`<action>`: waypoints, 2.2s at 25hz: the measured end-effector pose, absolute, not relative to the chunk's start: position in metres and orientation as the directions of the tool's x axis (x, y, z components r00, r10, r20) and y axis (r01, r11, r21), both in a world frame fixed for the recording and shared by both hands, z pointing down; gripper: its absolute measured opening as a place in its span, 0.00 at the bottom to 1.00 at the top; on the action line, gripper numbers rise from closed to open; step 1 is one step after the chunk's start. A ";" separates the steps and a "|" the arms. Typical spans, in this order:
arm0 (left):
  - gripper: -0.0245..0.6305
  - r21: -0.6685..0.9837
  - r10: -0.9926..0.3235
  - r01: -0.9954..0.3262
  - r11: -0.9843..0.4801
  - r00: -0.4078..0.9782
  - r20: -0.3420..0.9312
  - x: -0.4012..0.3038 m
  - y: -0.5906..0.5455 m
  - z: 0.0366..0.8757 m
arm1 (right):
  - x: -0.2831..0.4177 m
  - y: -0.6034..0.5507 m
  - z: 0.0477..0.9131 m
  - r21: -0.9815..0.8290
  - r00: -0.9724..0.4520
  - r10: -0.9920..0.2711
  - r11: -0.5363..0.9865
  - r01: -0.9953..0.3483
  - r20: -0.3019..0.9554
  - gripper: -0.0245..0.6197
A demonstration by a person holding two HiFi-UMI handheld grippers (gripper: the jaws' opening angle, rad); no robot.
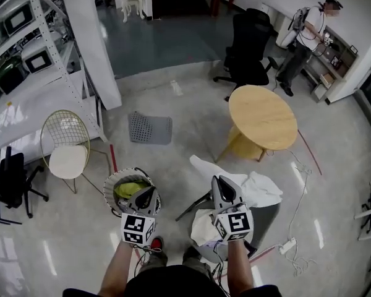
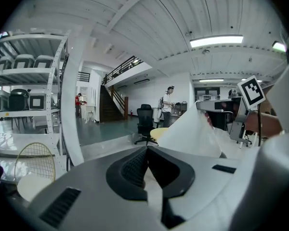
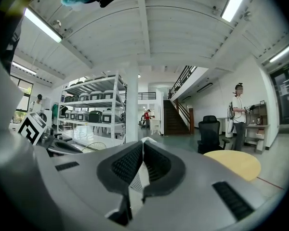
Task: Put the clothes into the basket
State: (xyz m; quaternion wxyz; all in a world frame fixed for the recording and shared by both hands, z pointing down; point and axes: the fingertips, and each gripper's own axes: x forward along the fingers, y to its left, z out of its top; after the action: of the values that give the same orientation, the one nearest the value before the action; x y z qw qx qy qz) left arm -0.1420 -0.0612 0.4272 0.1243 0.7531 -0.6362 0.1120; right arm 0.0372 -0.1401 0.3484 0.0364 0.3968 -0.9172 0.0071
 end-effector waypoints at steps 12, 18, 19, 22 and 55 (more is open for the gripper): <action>0.05 0.043 -0.950 -0.999 -0.032 0.044 0.310 -0.220 -0.016 0.422 | -0.050 -0.117 0.335 0.018 -0.768 -0.639 0.769 -0.639 0.045 0.09; 0.05 0.040 -0.951 -0.999 0.031 -0.017 0.309 -0.258 0.005 0.421 | -0.079 -0.116 0.338 -0.039 -0.779 -0.626 0.778 -0.627 0.040 0.09; 0.05 0.039 -0.950 -0.998 0.042 -0.027 0.310 -0.263 0.009 0.420 | -0.083 -0.116 0.339 -0.044 -0.781 -0.623 0.779 -0.625 0.044 0.09; 0.05 0.039 -0.949 -0.997 0.070 -0.054 0.309 -0.275 0.020 0.422 | -0.098 -0.114 0.342 -0.059 -0.793 -0.607 0.791 -0.609 0.050 0.09; 0.05 0.088 -0.893 -0.930 0.356 -0.311 0.326 -0.425 0.124 0.441 | -0.328 -0.035 0.344 -0.030 -0.960 -0.276 0.960 -0.278 0.053 0.09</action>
State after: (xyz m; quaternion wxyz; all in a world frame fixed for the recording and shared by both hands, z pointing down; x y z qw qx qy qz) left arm -0.4247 0.1241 0.4408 0.1612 0.5643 -0.8076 0.0584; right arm -0.3282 -0.0346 0.3439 0.0241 0.1399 -0.9897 0.0187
